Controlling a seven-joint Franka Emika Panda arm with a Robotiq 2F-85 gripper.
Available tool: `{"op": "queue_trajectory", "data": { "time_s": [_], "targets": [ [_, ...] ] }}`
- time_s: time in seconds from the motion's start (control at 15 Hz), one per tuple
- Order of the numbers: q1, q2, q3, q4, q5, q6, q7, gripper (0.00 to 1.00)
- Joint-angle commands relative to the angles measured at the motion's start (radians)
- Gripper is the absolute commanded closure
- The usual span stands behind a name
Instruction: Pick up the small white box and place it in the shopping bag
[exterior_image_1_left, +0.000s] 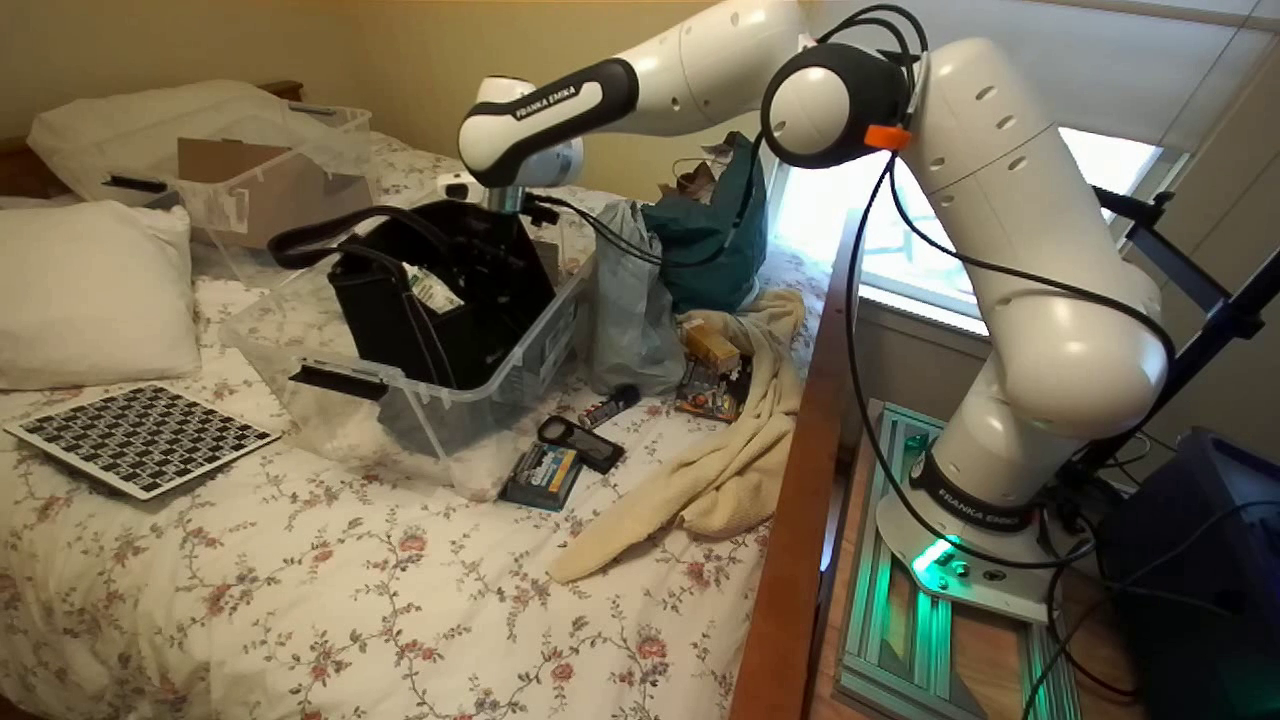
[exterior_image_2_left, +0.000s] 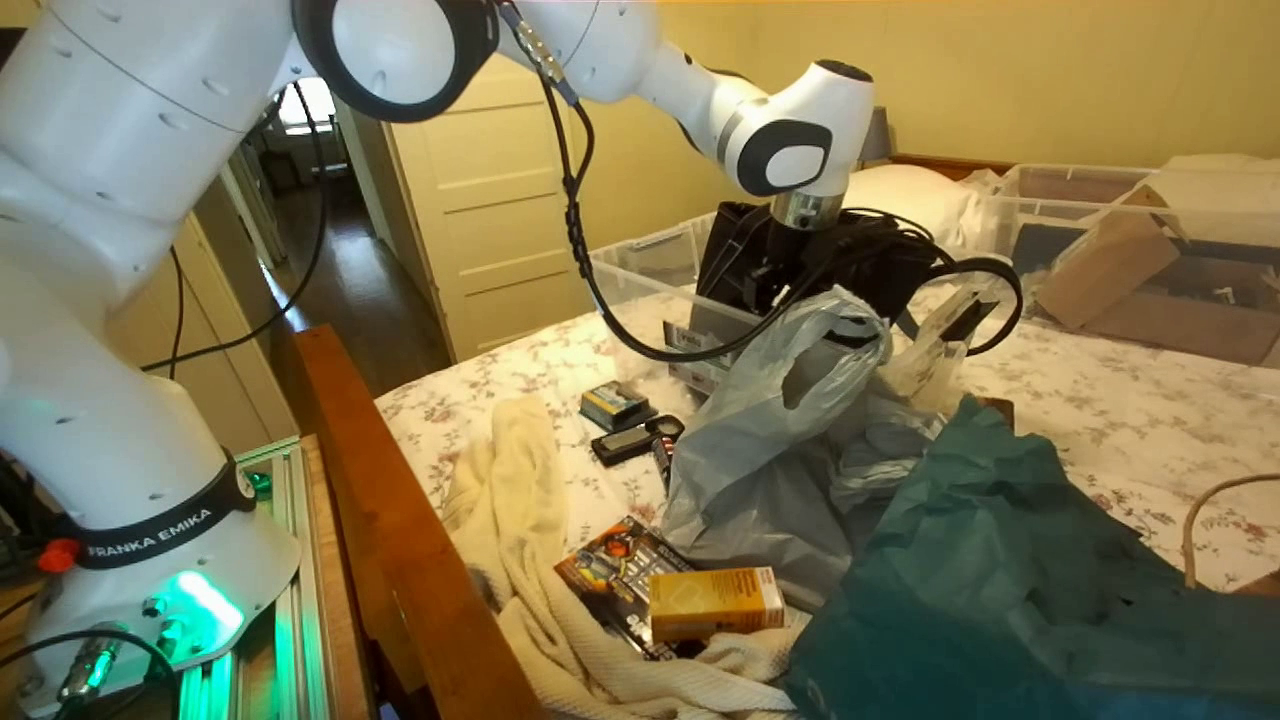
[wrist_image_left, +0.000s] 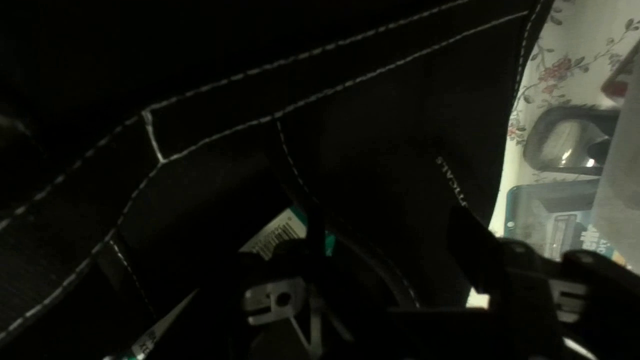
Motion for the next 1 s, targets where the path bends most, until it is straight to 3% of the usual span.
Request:
{"op": "queue_trajectory", "data": {
  "time_s": [0.0, 0.2, 0.27, 0.33, 0.4, 0.93],
  "targets": [
    [-0.007, 0.035, 0.027, 0.04, 0.031, -0.005, -0.033, 0.03],
    [-0.009, 0.046, 0.04, 0.046, 0.04, -0.013, -0.04, 0.0],
    [-0.007, 0.051, 0.041, 0.05, 0.038, -0.016, -0.039, 0.03],
    [-0.006, 0.056, 0.04, 0.057, 0.041, -0.02, -0.023, 0.25],
    [-0.005, 0.059, 0.037, 0.061, 0.043, -0.016, -0.011, 0.25],
    [-0.013, 0.083, 0.039, 0.105, 0.104, -0.012, 0.068, 0.83]
  ]
}}
